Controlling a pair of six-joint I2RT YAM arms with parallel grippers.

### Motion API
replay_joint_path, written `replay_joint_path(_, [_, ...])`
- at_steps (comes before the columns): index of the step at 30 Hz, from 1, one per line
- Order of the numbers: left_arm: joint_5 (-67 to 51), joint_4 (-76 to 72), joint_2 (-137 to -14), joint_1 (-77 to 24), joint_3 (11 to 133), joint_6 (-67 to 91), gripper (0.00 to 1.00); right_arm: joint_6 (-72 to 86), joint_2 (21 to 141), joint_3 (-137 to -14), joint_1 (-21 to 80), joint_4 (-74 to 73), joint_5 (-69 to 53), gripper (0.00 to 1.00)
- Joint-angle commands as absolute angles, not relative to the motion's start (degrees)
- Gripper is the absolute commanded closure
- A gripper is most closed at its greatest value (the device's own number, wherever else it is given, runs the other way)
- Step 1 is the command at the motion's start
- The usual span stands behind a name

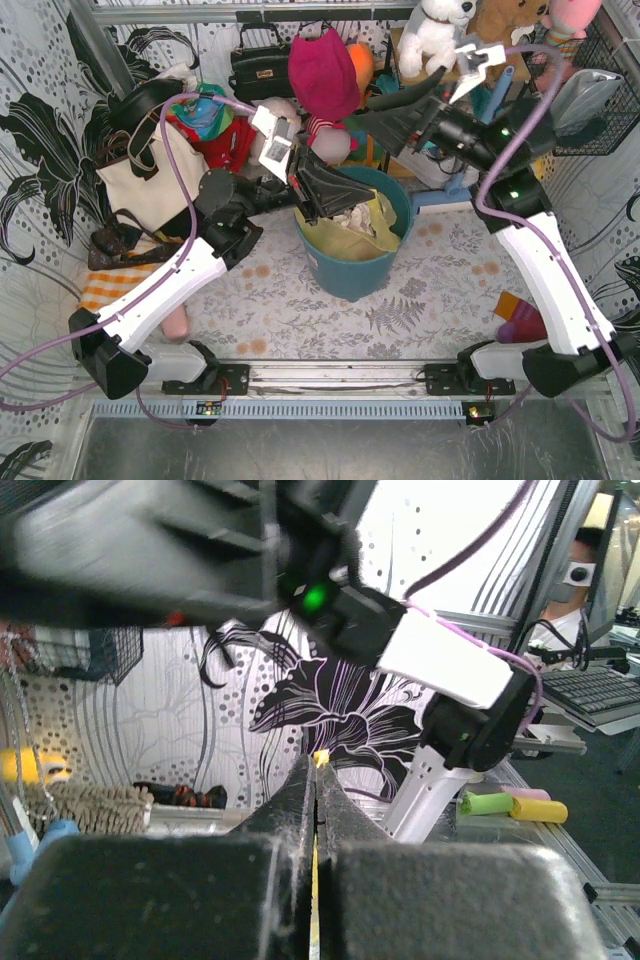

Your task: Tie the trash bag

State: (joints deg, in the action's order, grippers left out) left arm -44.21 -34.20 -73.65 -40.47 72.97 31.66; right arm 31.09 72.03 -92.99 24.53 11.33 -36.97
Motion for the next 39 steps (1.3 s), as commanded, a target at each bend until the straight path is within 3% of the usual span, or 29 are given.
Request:
replay_joint_path(1, [-46.2, -47.0, -72.9, -40.6, 71.0, 34.9, 1.0, 33.2, 76.9, -97.3, 26.4, 12.5, -40.8, 0.35])
replay_joint_path(11, [-46.4, -46.3, -72.5, -40.7, 70.6, 35.1, 1.0, 31.7, 89.0, -108.4, 31.8, 14.7, -49.1, 0.24])
replay_joint_path(21, [-46.5, -45.2, -72.7, -40.7, 70.9, 35.4, 1.0, 31.8, 95.9, -115.0, 35.6, 14.7, -50.9, 0.26])
replay_joint_path(24, [-46.6, -44.9, -72.9, -40.6, 71.3, 35.8, 1.0, 31.1, 97.8, -116.6, 36.3, 13.4, -50.9, 0.34])
replay_joint_path(31, [-46.6, -44.5, -73.2, -40.7, 71.6, 36.2, 1.0, 30.4, 98.3, -117.1, 37.0, 13.4, -49.9, 0.7])
replay_joint_path(38, [-46.6, -44.1, -73.3, -40.7, 72.1, 36.1, 1.0, 29.6, 96.9, -116.4, 37.0, 12.8, -47.7, 1.0])
replay_joint_path(39, [-46.5, -44.1, -73.3, -40.7, 72.1, 36.0, 1.0, 29.3, 96.2, -116.0, 37.0, 12.9, -47.1, 1.0])
